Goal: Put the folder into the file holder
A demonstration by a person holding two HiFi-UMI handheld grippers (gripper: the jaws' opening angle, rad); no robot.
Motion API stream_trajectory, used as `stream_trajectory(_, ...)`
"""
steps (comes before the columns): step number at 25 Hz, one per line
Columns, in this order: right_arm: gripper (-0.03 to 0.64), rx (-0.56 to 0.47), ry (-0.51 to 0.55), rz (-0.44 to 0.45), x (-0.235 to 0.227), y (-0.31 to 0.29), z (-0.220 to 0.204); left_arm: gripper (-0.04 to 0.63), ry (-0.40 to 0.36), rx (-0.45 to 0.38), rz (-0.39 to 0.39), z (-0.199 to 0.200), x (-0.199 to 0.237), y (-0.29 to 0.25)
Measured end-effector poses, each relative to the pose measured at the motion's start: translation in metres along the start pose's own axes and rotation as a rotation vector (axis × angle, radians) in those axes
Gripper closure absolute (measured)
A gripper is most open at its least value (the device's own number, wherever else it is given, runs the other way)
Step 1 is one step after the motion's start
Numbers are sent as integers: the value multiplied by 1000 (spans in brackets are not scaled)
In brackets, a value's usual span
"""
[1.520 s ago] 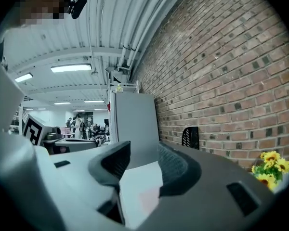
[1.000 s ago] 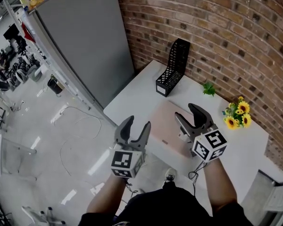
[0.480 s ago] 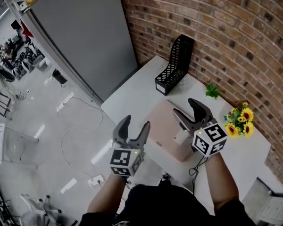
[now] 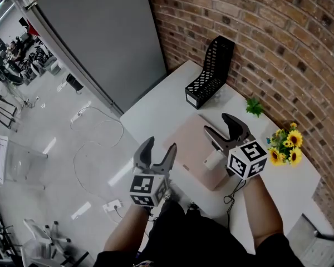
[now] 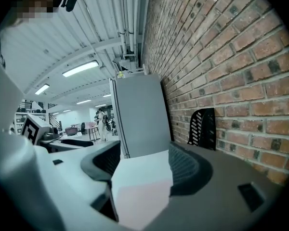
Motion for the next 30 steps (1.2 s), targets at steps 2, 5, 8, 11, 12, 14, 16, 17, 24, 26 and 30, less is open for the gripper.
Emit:
stream_trajectory(2, 296, 10, -5, 7, 0, -4, -4, 314, 6, 8, 11, -4, 3, 0)
stream_trajectory(5, 293, 29, -8, 14, -1, -9, -10, 313, 22, 26, 21, -12, 8, -1)
stream_trajectory(8, 290, 51, -11, 13, -3, -13, -20, 313, 36, 49, 20, -24, 12, -4)
stream_trajectory(11, 287, 81, -8, 10, -7, -20, -29, 311, 63, 73, 22, -37, 20, -9)
stream_trajectory(12, 287, 94, -8, 9, -8, -23, -32, 311, 75, 83, 24, -42, 22, -11)
stream_trajectory(14, 285, 125, -8, 10, -12, -28, -40, 311, 101, 103, 29, -52, 27, -14)
stream_trajectory(16, 282, 160, -6, 16, -15, -36, -48, 311, 124, 122, 35, -63, 33, -17)
stream_trajectory(17, 278, 179, -4, 19, -17, -40, -53, 311, 136, 130, 40, -69, 37, -19)
stream_trajectory(24, 264, 304, -3, 38, -29, -70, -92, 305, 212, 209, 81, -105, 59, -27)
stream_trajectory(26, 259, 338, -7, 40, -33, -79, -104, 304, 229, 231, 92, -116, 64, -29)
stream_trajectory(30, 253, 416, -11, 49, -42, -96, -128, 299, 284, 287, 116, -140, 71, -33)
Point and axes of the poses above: the fingertips, and each gripper's own axes: y backward along the fingers, x to its left, z out of its top, the point moved 7 cm from there along y, backward along the fingers, and after that the axes turned 14 degrees about -x, right-handed, at the moved point
